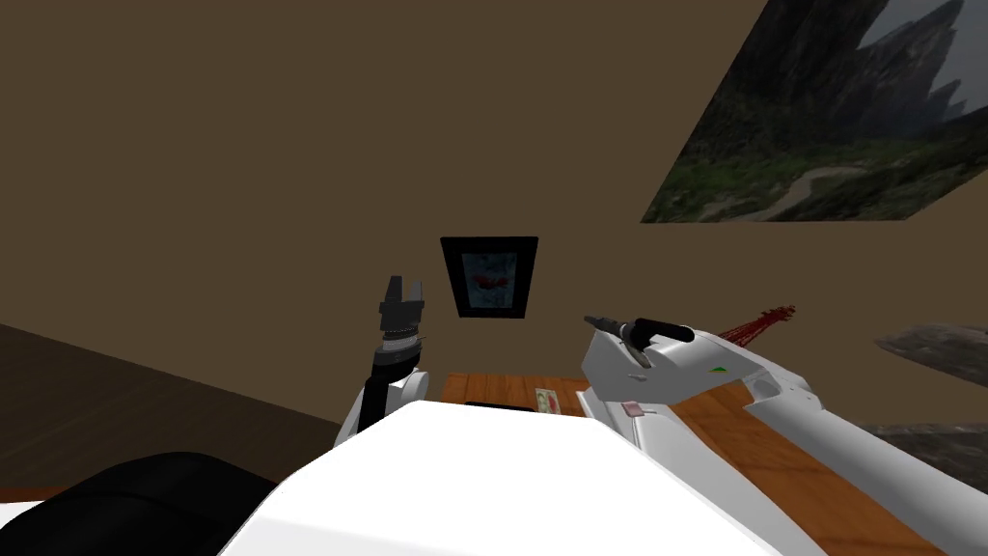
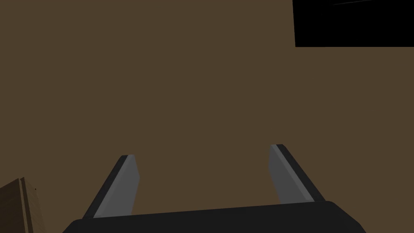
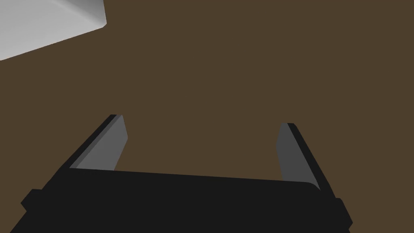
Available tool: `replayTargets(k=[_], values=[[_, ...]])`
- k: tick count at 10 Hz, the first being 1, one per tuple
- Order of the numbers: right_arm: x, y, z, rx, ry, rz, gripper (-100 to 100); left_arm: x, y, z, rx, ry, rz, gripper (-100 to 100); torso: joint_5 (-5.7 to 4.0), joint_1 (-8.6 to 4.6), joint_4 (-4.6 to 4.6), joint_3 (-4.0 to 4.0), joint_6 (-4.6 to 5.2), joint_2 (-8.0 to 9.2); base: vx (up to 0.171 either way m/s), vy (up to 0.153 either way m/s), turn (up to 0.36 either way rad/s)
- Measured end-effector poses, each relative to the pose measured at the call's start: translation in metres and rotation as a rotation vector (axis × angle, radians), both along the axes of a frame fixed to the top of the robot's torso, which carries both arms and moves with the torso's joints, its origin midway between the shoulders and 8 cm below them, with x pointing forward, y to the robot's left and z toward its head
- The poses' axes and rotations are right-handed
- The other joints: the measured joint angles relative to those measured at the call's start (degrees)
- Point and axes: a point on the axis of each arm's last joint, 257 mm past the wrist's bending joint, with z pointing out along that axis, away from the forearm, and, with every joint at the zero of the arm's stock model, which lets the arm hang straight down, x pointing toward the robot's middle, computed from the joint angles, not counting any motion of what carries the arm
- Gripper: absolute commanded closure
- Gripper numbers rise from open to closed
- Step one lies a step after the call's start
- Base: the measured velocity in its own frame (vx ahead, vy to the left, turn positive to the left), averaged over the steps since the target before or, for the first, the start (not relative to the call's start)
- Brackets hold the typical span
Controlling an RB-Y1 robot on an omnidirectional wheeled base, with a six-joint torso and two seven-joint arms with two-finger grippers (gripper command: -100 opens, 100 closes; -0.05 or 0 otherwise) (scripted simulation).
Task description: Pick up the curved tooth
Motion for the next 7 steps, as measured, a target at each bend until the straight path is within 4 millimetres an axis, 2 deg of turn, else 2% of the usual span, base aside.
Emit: replayTargets(k=[4,7], values=[[-0.033,-0.042,-0.031,-0.102,0.186,-0.034,-100,0.0,0.0,0.0,0.0,0.0,0.0,0,-0.02,-0.02,0.0,0.0,0.01,0.01,0.043,-0.005,0.104],[-0.068,-0.077,-0.051,-0.168,0.327,-0.051,-100,0.0,0.0,0.0,0.0,0.0,0.0,0,-0.01,-0.03,0.0,-0.01,0.0,-0.01,0.044,-0.007,0.079]])
